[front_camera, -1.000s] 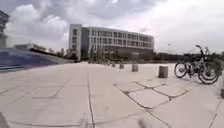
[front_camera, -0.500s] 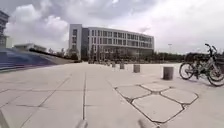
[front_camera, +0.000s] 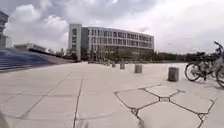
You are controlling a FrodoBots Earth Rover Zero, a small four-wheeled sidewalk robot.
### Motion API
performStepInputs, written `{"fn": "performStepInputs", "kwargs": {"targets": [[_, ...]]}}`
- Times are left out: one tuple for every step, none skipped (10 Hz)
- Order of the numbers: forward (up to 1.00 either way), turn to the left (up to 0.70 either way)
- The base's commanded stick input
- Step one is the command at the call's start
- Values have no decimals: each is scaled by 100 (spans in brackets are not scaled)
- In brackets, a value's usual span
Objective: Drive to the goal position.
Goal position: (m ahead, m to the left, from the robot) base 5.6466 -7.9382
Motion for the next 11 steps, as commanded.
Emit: {"fn": "performStepInputs", "kwargs": {"targets": [[70, 0], [70, 0], [70, 0], [70, 0], [70, 0], [70, 0], [70, 0], [70, 0], [70, 0], [70, -17], [70, -35]]}}
